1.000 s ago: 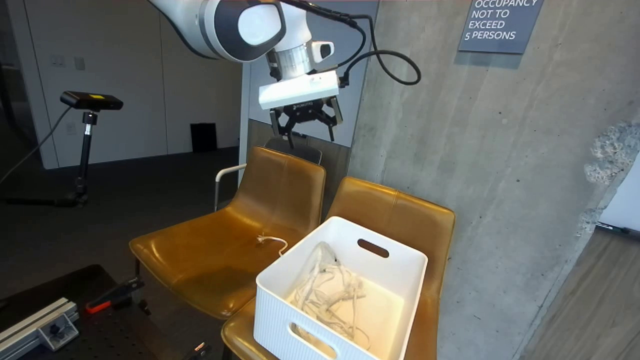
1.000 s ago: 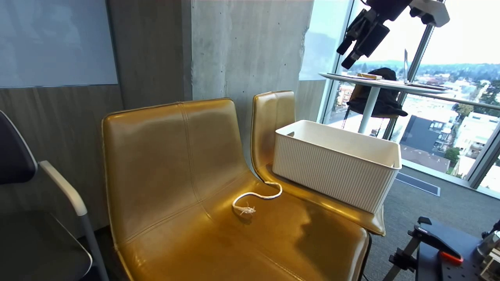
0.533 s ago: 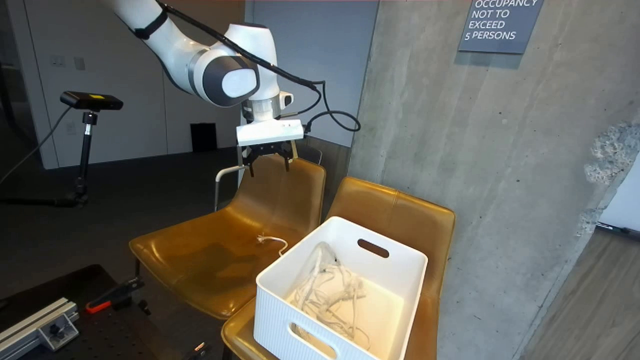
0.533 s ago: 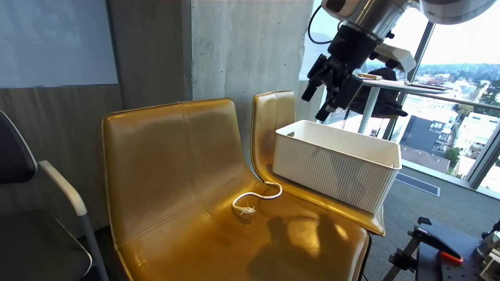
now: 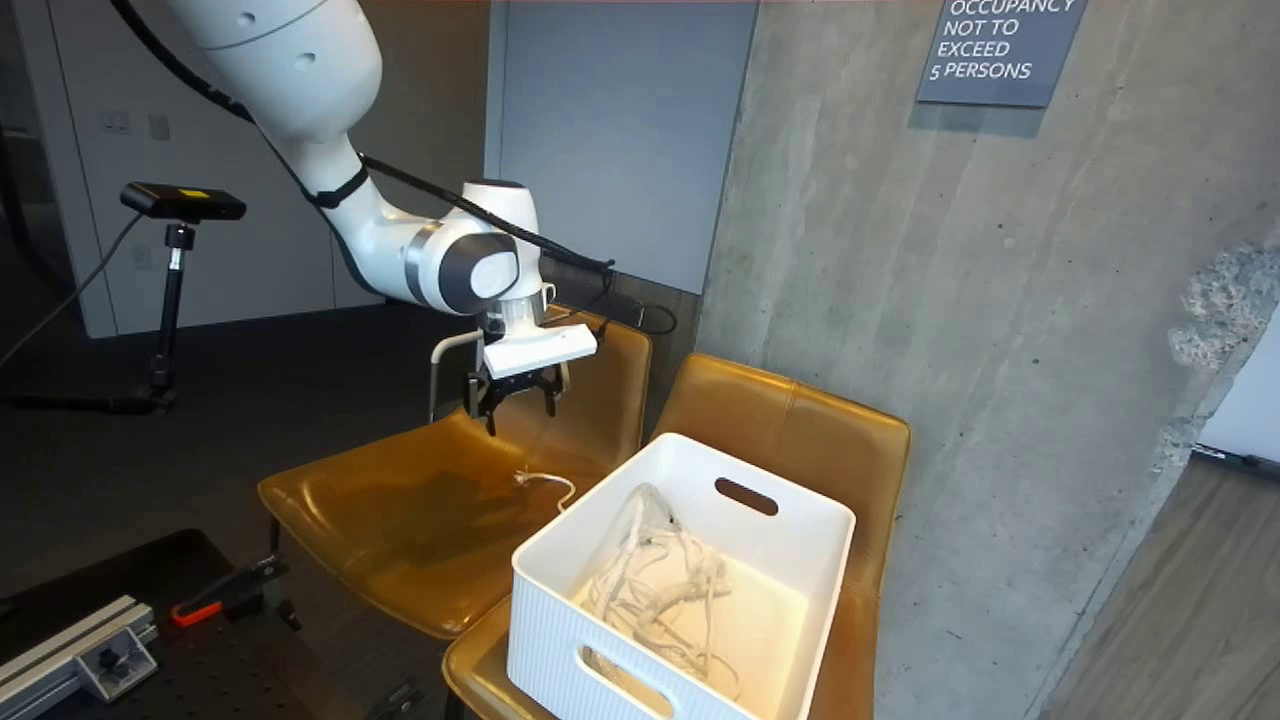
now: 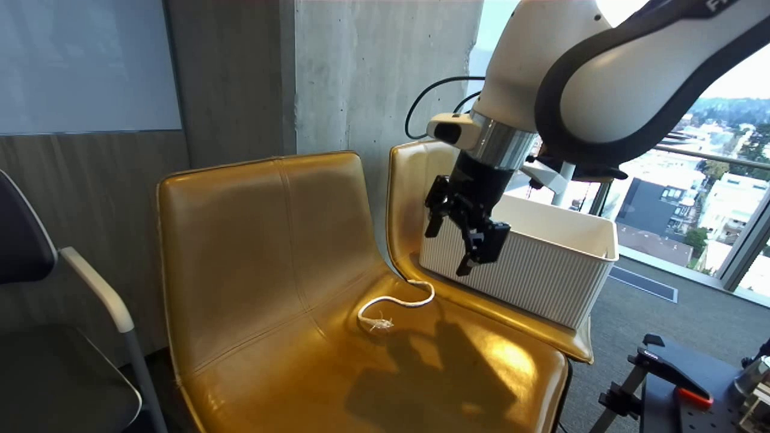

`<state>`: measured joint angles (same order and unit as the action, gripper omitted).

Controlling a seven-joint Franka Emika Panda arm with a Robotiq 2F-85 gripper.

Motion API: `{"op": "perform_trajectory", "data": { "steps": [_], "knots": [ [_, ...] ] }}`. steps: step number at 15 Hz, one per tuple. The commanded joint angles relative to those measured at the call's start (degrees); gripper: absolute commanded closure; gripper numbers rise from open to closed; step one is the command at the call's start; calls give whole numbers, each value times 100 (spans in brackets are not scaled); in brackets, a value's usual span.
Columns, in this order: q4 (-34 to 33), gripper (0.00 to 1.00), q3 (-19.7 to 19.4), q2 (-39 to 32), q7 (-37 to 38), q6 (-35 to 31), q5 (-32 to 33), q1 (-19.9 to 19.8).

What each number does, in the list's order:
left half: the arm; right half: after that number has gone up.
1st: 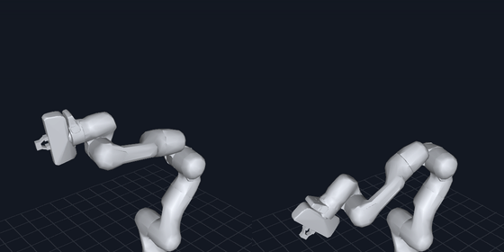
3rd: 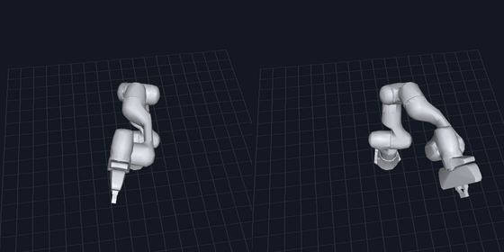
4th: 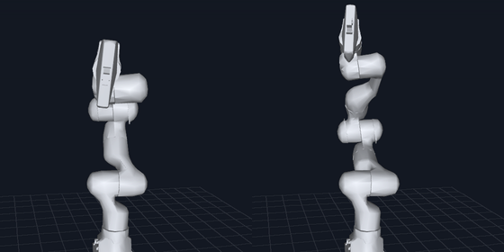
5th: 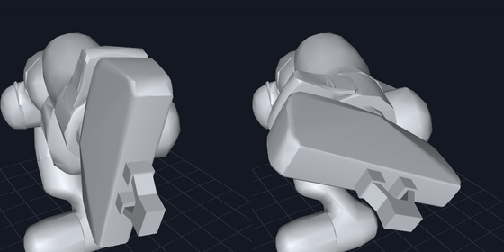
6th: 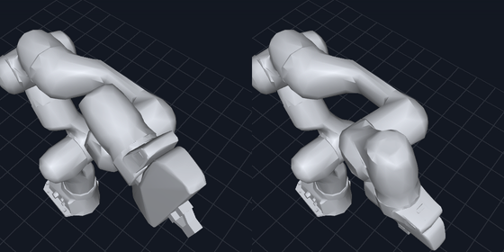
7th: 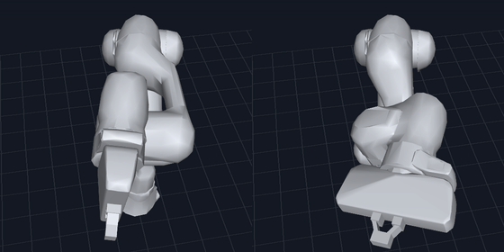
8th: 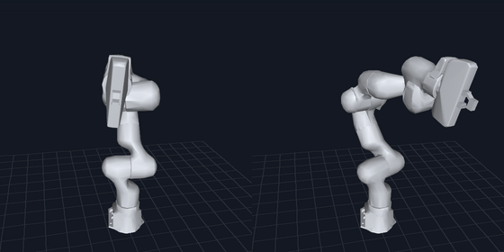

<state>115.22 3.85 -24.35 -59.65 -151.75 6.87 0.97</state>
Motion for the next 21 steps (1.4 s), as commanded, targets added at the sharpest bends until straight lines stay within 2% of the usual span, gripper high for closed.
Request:
{"op": "perform_trajectory", "data": {
  "steps": [1,6,9,17,18,21],
  "knots": [
    [-619,0,-42,-760,-52,-358,795,108],
    [-1081,0,-78,-1515,23,-489,1327,184],
    [-1209,0,-53,-1665,57,-501,1395,170],
    [-1573,0,-354,-1983,278,-410,1603,255],
    [-1771,0,-341,-2151,125,-378,1577,82],
    [-2121,0,-455,-2447,57,-324,1568,-56]
  ]
}}
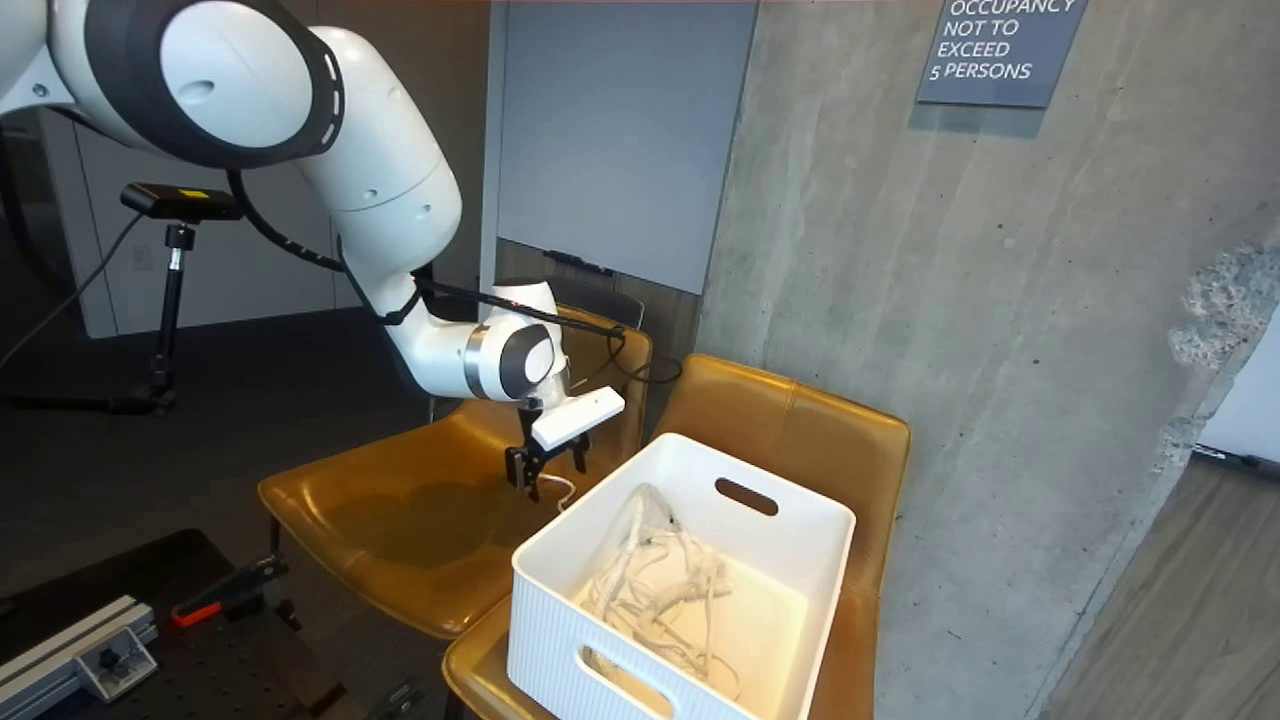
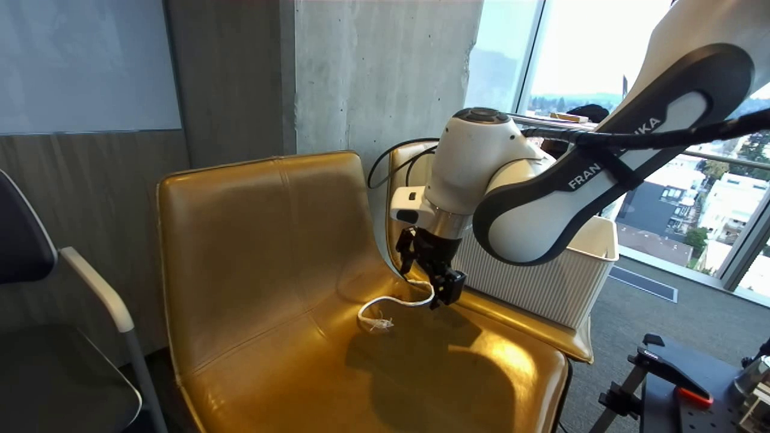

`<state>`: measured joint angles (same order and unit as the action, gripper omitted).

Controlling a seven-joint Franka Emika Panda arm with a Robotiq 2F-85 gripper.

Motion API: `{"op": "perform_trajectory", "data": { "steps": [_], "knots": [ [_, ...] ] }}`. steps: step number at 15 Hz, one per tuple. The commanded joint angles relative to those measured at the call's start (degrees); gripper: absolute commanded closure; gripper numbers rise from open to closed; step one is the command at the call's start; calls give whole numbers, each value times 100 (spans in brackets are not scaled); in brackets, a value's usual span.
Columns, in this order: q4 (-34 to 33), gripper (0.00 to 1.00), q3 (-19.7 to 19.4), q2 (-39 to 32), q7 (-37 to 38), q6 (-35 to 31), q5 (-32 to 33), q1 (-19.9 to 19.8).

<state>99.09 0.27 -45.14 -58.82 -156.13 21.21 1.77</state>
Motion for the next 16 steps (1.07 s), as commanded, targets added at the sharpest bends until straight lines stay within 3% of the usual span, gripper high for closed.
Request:
{"op": "perform_trajectory", "data": {
  "steps": [1,4,11,12,13,15,16],
  "knots": [
    [-666,0,-130,-485,-29,159,104,-198],
    [-1046,0,-79,-708,-5,379,-39,-353],
    [-595,1,375,-436,87,535,-122,-232],
    [-632,11,394,-482,93,575,-122,-229],
    [-638,15,409,-496,78,613,-118,-238],
    [-645,20,389,-516,40,665,-101,-269],
    [-676,18,367,-539,30,702,-90,-284]
  ]
}}
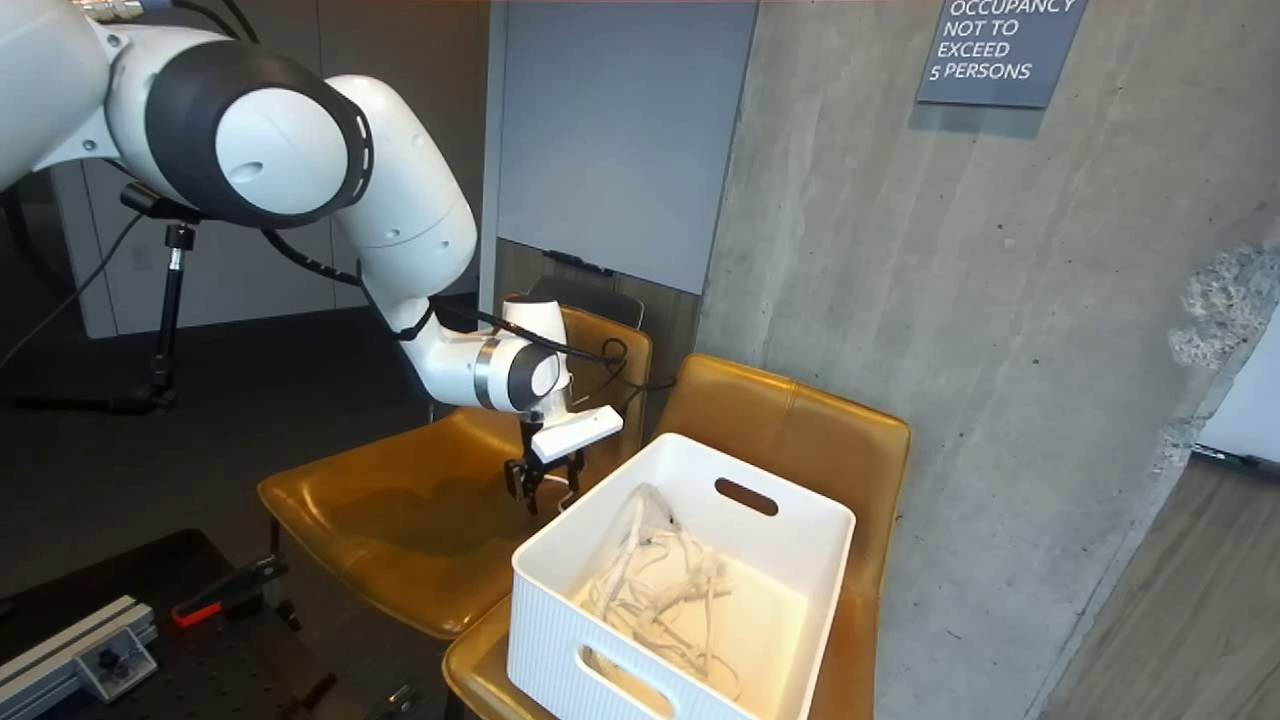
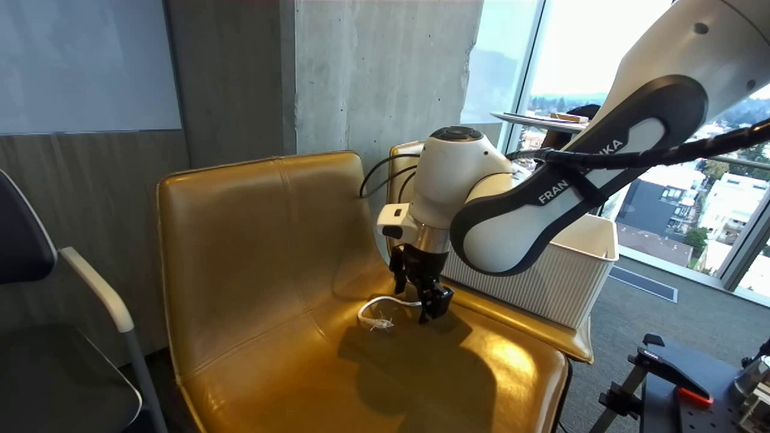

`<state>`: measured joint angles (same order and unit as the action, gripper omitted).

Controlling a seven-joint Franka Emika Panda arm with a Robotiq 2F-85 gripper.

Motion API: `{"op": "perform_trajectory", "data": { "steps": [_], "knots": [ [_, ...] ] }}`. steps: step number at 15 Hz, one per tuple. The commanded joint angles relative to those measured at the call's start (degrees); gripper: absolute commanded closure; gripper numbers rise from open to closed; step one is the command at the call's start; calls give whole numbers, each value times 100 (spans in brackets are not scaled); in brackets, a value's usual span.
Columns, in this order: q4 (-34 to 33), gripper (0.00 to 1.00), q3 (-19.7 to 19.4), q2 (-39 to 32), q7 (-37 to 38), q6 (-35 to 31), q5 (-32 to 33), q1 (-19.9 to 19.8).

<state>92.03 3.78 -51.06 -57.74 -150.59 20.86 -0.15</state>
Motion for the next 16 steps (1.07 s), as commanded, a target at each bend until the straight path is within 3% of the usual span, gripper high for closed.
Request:
{"op": "perform_trajectory", "data": {
  "steps": [1,3,5,6,8,15,16],
  "knots": [
    [7,16,-2,33,-81,171,-48,-109],
    [-8,14,-20,20,-85,188,-39,-146],
    [-10,18,-38,2,-77,184,-29,-165],
    [2,40,-48,-1,-76,186,-24,-172],
    [32,44,-54,3,-73,196,-19,-175],
    [75,97,-77,85,-24,215,-17,-167],
    [72,99,-83,100,-15,220,-17,-165]
  ]
}}
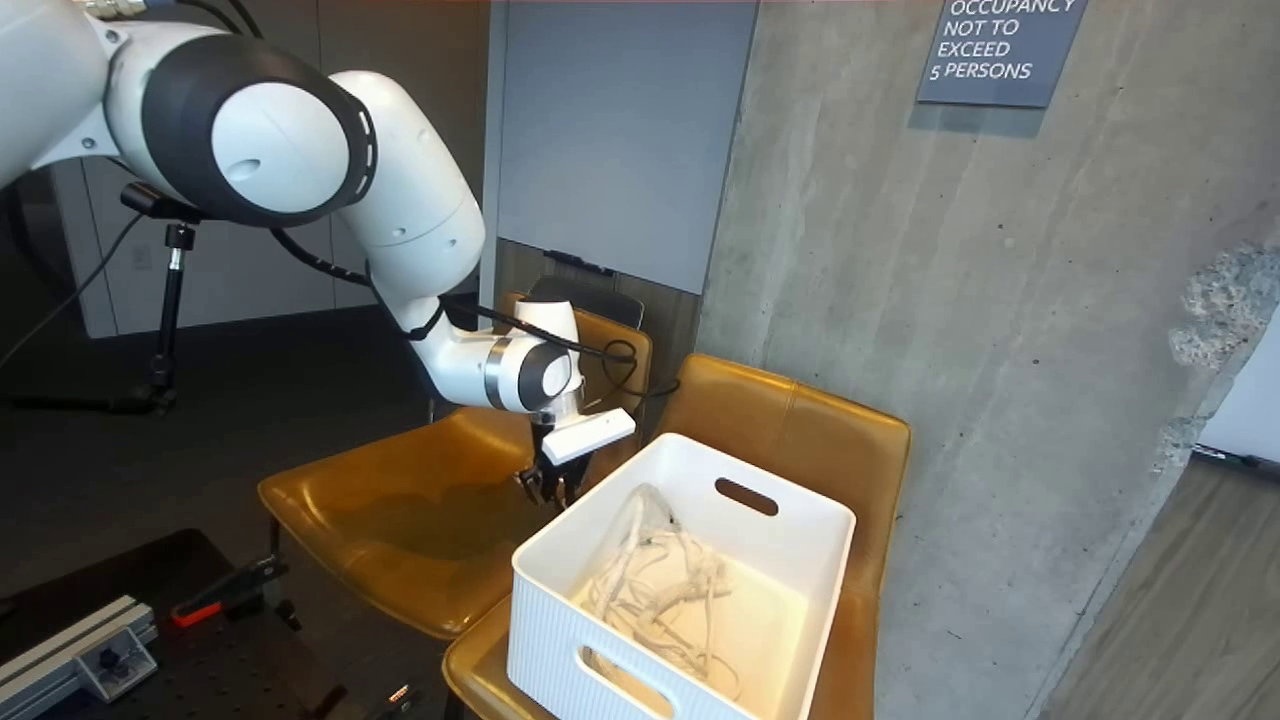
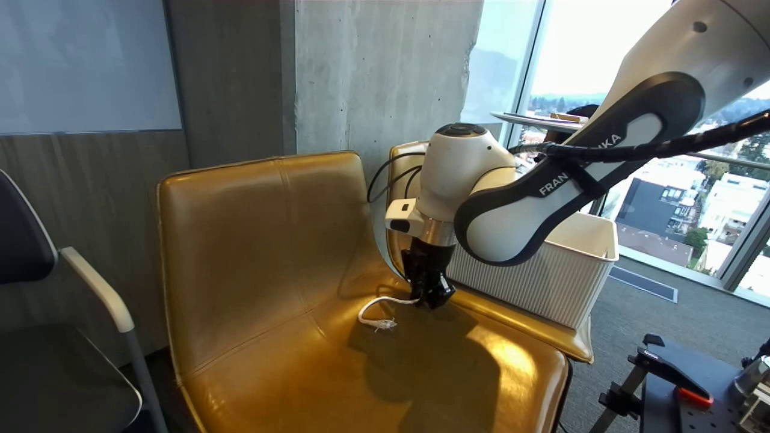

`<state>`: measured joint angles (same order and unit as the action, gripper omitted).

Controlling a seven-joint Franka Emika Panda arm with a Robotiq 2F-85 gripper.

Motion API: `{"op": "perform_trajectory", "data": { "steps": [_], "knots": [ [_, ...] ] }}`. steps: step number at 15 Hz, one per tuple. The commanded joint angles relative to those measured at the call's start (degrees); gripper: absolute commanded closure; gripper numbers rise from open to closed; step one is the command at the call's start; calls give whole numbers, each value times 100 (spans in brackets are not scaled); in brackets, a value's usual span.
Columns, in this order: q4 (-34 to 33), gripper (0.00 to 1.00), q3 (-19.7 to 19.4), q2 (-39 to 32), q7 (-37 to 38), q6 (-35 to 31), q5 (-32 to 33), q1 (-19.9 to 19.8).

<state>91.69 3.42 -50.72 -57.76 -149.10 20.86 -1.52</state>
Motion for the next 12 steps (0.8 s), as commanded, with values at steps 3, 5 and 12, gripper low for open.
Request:
{"op": "perform_trajectory", "data": {
  "steps": [3,5,12],
  "knots": [
    [119,98,-65,175,27,94,-16,-11],
    [126,98,-46,304,50,130,-37,-3],
    [323,98,-52,1553,401,233,-98,10]
  ]
}}
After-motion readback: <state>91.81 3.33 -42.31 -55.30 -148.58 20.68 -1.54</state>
